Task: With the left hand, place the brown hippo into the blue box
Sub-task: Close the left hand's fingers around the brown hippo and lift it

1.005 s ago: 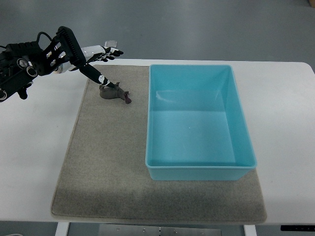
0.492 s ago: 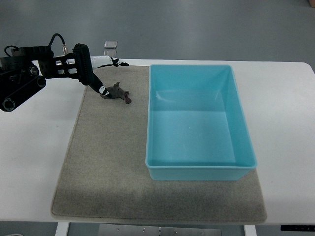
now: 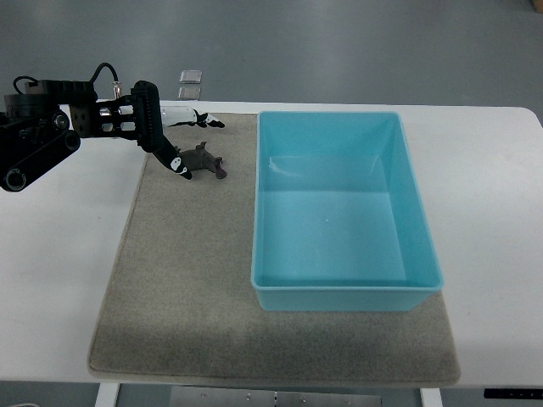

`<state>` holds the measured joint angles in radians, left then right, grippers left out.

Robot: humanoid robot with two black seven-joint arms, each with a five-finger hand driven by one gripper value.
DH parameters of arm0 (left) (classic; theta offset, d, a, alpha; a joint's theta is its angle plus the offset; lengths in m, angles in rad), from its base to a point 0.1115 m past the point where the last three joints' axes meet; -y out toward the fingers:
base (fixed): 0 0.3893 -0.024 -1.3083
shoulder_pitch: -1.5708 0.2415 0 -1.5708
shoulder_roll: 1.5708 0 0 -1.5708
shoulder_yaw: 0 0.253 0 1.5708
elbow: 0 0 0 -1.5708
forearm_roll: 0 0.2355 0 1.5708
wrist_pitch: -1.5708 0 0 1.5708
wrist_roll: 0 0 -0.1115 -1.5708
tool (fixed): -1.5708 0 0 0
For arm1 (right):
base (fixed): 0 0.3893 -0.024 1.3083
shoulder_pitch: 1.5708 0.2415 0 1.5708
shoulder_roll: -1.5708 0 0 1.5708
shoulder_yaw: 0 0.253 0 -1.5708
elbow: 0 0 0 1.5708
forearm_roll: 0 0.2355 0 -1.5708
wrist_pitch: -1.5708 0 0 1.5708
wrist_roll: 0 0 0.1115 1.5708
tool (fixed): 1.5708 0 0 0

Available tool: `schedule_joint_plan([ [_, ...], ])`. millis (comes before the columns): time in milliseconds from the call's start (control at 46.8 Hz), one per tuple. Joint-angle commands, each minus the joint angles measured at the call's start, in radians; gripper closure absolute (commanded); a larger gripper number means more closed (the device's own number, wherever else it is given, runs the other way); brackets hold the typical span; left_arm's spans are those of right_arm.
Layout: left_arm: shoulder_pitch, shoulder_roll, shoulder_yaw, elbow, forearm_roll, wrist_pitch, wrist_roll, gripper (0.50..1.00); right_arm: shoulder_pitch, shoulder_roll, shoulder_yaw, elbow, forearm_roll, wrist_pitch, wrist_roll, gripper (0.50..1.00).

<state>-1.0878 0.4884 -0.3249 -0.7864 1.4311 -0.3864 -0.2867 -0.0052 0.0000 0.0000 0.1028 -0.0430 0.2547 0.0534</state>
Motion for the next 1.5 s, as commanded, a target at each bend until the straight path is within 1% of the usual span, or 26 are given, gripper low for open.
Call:
schedule_joint_plan([
  [0, -0.003, -0.001, 0.015, 0.001, 0.002, 0.0, 0.0, 0.506, 0.001, 0.0, 0.0, 0.0, 0.0, 0.0, 0.0, 0.564],
  [513, -0.003, -0.013, 0.035, 0.0, 0.061, 0.015, 0.001, 0.512, 0.001, 0.0, 0.0, 0.0, 0.0, 0.0, 0.0, 0.564],
  [684, -0.003, -0.016, 0.035, 0.0, 0.072, 0.015, 0.0, 0.531, 0.001, 0.0, 0.0, 0.0, 0.0, 0.0, 0.0, 0.564],
  [791, -0.001, -0.014, 0.035, 0.003, 0.114, 0.017, -0.002, 0.598, 0.001, 0.0, 0.0, 0.0, 0.0, 0.0, 0.0, 0.564],
  [1026, -0.001, -0.016, 0.035, 0.004, 0.129, 0.018, -0.002, 0.606, 0.001, 0.0, 0.0, 0.0, 0.0, 0.0, 0.0, 0.564],
  [1090, 0.0, -0.017, 0.035, 0.004, 0.129, 0.018, -0.002, 0.63, 0.001, 0.0, 0.0, 0.0, 0.0, 0.0, 0.0, 0.564],
  [1155, -0.001, -0.017, 0.035, 0.004, 0.129, 0.02, -0.002, 0.643, 0.001, 0.0, 0.0, 0.0, 0.0, 0.0, 0.0, 0.564],
  [1240, -0.001, -0.027, 0.035, 0.004, 0.13, 0.037, -0.002, 0.671, 0.001, 0.0, 0.0, 0.0, 0.0, 0.0, 0.0, 0.564],
  [1326, -0.001, -0.03, 0.035, 0.004, 0.132, 0.049, 0.001, 0.684, 0.001, 0.0, 0.0, 0.0, 0.0, 0.0, 0.0, 0.564],
  [1347, -0.001, -0.03, 0.035, 0.004, 0.132, 0.052, 0.003, 0.692, 0.001, 0.0, 0.0, 0.0, 0.0, 0.0, 0.0, 0.564],
  [1475, -0.003, -0.031, 0.035, 0.004, 0.132, 0.06, 0.011, 0.812, -0.001, 0.0, 0.0, 0.0, 0.0, 0.0, 0.0, 0.564],
])
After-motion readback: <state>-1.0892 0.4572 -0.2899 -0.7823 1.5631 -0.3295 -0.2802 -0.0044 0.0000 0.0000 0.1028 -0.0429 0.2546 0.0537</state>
